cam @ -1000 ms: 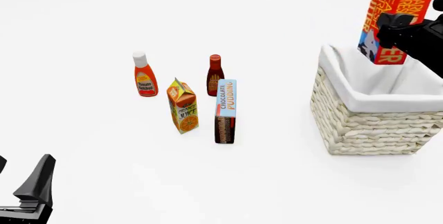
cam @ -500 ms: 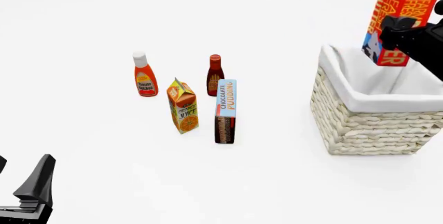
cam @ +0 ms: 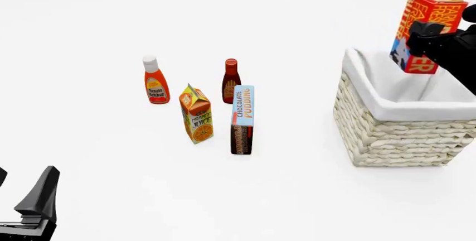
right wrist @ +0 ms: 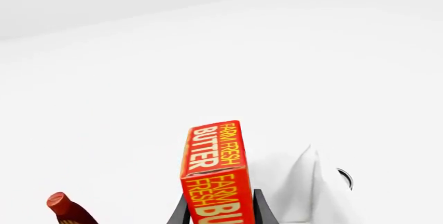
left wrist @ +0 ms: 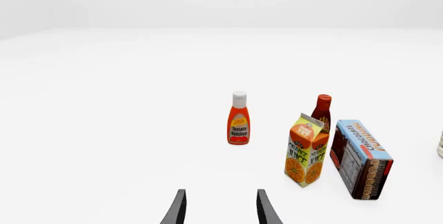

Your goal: Pick the butter and place it in the basket.

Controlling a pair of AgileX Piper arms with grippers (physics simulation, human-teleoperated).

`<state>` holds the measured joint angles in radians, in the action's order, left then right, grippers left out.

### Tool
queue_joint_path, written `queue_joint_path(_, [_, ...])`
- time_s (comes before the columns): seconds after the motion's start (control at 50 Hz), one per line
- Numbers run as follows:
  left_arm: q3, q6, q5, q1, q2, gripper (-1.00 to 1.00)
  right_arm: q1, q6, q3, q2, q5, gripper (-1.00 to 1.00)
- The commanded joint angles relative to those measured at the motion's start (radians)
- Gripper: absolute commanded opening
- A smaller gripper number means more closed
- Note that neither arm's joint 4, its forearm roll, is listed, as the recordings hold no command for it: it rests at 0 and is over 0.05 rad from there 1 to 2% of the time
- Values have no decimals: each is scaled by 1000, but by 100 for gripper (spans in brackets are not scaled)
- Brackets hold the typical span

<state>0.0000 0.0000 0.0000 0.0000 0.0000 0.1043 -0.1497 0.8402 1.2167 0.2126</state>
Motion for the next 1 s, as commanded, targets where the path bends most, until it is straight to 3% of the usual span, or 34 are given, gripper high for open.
queue_joint_path(0.02, [0, 0, 0, 0, 0, 100, 10, -22, 14, 18, 31, -100])
queue_joint_path(1.0, [0, 0, 0, 0, 0, 100, 35, -26, 8, 85, 87, -100])
